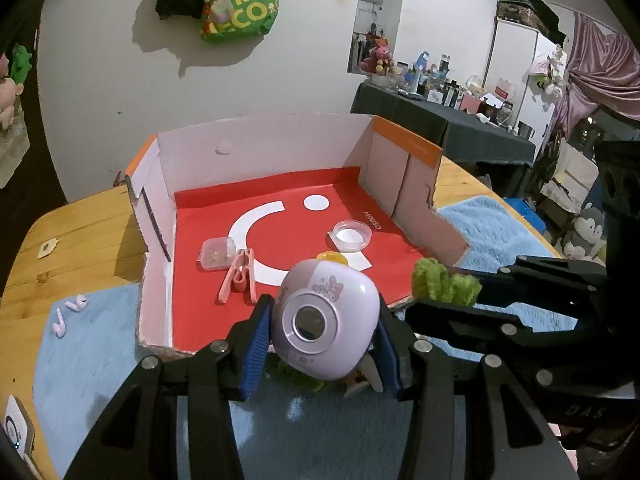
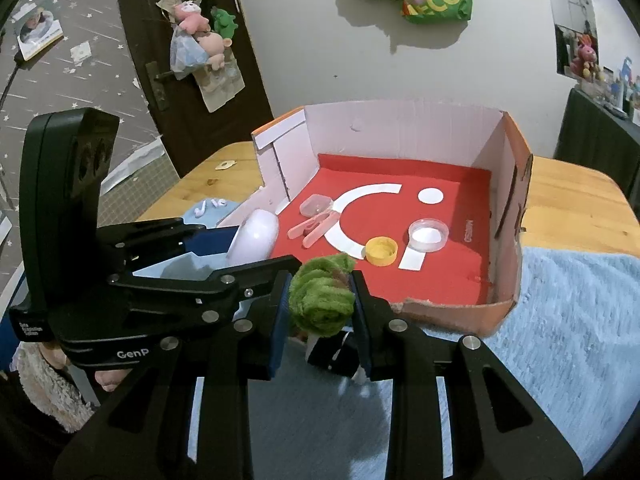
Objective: Organize objects
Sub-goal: 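Carry the pink case and green toy over the red floor of the box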
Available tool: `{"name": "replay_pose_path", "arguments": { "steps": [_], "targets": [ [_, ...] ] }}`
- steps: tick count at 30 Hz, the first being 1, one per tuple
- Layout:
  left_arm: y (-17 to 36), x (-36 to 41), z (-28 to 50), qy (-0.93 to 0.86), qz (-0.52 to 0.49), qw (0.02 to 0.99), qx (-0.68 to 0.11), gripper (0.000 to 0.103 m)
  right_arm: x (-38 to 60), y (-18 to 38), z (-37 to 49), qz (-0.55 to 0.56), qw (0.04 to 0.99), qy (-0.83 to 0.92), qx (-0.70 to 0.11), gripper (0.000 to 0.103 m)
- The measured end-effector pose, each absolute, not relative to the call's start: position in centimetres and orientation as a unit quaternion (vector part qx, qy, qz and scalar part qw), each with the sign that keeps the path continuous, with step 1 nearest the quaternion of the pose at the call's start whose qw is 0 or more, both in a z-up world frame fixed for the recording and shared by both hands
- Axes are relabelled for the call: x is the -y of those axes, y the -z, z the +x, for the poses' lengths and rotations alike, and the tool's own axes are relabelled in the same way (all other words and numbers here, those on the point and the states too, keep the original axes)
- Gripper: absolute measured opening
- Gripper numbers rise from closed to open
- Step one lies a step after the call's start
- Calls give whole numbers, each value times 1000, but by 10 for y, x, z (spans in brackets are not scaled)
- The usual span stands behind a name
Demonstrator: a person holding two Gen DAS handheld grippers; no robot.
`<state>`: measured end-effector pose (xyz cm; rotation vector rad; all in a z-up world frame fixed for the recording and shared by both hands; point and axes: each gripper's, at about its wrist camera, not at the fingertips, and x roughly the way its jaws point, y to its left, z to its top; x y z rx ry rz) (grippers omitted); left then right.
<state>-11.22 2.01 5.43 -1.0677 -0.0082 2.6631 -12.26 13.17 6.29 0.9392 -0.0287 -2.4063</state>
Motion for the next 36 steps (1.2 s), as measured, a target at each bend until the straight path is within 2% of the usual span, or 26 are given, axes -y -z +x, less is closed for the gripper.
{"name": "replay_pose_path", "arguments": {
  "steps": [16,36],
  "targets": [
    [-43,-17,-146,-910,-395,126,0,49,-137,-58,-159,373,258,891,10,27],
    [-7,-7,-181,-875,-467,120,-27,49,-125,-30,-201,441,218,869,-61,27]
  ]
}}
